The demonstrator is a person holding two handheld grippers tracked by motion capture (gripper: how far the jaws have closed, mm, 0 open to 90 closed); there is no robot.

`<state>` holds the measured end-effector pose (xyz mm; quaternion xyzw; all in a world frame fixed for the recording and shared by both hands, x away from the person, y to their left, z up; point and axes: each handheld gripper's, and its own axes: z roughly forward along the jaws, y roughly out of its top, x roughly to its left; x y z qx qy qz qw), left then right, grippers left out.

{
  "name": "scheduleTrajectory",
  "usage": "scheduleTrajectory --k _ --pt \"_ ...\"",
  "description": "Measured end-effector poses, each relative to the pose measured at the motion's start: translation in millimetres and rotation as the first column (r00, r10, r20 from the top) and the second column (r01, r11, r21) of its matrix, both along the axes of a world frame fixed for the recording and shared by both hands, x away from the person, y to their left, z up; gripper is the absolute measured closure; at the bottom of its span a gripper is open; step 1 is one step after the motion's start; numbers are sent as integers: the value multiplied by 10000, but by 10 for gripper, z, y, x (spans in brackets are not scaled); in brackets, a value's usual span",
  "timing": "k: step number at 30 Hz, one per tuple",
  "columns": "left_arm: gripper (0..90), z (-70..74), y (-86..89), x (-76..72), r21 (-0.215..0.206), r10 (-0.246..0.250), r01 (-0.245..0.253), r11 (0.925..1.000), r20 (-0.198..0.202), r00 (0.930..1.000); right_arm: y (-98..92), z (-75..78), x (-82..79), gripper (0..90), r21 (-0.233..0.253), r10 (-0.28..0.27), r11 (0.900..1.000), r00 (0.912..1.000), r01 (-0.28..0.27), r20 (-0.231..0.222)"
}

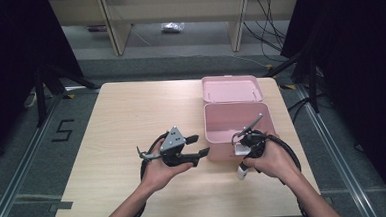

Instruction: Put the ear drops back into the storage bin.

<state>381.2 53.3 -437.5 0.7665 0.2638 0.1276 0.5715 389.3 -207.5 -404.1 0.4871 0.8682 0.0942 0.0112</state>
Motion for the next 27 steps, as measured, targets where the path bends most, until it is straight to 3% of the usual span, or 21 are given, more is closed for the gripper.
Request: scheduleTrajectory --k 7,9,10,22,24,27 --pt "402 -18 -6 -3 52 -9 10 10000 -19 10000 35 -55 18 642 -164 -24 9999 10000 24 -22" --pt "402 -20 -6 -4 81 -52 51 10000 14 10000 29 -74 38 641 -228 288 9993 9996 -287 68" --pt "401 -21 -7 -6 70 -49 49 10000 3 10000 49 -76 26 640 -217 -48 9998 10000 47 -33" --pt "401 -33 -5 -6 85 -64 64 9999 -10 10000 86 -130 64 648 -510 303 9982 9995 -306 -67" --pt "400 -38 -5 -7 104 -60 60 9999 -5 10000 99 -139 64 651 -467 86 9989 9999 -92 -133" --pt "400 -50 -5 -10 145 -64 64 9999 -51 10000 76 -164 77 655 -610 472 9970 9989 -474 -51"
